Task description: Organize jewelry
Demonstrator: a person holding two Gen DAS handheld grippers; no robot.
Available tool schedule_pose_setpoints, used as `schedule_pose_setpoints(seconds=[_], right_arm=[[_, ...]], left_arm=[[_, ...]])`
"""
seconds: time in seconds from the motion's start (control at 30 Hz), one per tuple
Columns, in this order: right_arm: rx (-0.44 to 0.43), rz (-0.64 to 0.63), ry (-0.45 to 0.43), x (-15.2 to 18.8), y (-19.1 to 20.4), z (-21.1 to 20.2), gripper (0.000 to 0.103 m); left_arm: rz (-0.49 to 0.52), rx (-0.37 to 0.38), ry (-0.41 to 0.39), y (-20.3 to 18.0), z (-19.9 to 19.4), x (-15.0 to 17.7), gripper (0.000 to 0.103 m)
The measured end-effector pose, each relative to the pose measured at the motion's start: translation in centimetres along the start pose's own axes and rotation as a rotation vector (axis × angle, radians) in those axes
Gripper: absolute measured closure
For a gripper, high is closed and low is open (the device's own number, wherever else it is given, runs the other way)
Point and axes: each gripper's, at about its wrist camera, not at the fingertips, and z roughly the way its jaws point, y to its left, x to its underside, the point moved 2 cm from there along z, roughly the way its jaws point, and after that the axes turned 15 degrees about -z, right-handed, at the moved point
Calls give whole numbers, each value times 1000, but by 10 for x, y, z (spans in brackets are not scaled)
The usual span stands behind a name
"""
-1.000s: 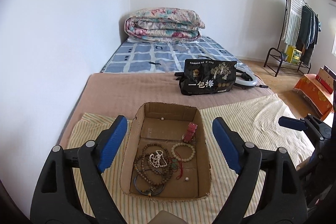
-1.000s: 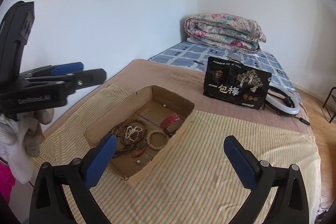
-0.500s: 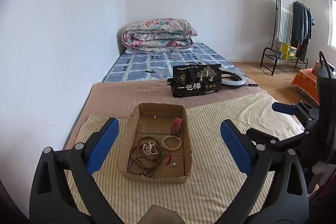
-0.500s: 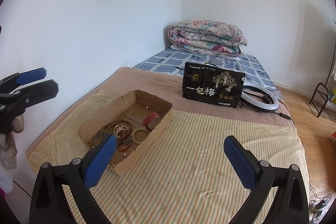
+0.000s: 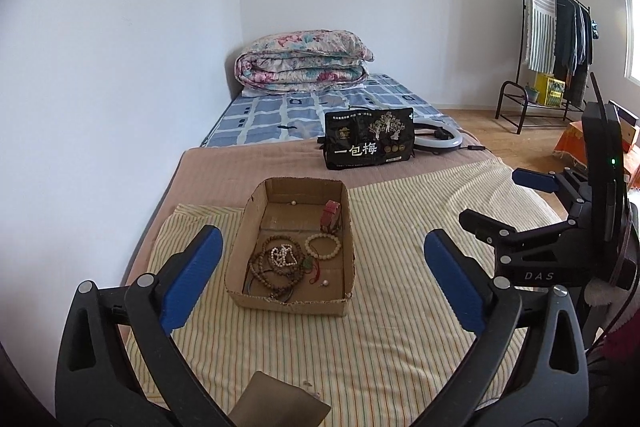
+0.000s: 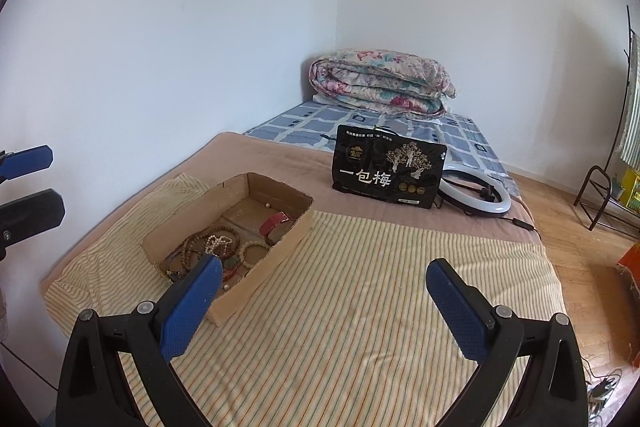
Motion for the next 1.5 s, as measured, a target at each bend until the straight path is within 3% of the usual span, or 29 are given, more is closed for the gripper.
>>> schedule_pose_setpoints(seconds=[1.1, 1.5], right_arm=[[22, -1, -7, 5, -3, -2, 0], [21, -3, -3, 6, -4, -3, 0]], left_arm=[[20, -51, -3, 1, -4, 12, 0], [25, -102, -7, 3, -2, 14, 0]])
